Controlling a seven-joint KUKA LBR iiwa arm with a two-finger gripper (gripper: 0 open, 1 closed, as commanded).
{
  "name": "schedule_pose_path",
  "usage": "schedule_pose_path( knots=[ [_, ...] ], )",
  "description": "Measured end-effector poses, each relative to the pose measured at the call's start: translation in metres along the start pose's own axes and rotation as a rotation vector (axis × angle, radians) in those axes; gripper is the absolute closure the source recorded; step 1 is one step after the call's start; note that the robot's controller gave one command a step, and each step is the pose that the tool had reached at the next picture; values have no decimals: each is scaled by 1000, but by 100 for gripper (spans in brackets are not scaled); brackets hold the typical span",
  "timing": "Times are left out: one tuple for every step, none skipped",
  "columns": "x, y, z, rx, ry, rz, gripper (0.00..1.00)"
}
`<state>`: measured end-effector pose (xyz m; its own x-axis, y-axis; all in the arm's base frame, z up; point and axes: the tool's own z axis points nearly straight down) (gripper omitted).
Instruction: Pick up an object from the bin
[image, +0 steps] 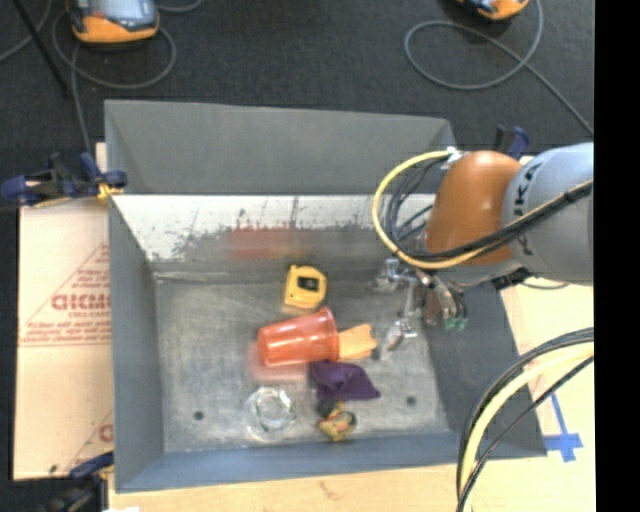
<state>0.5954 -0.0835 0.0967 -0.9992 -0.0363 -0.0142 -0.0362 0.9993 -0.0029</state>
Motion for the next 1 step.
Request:
schedule_pose_path(
  knots=[
    [43,34,16,-2,10,20,0]
  ],
)
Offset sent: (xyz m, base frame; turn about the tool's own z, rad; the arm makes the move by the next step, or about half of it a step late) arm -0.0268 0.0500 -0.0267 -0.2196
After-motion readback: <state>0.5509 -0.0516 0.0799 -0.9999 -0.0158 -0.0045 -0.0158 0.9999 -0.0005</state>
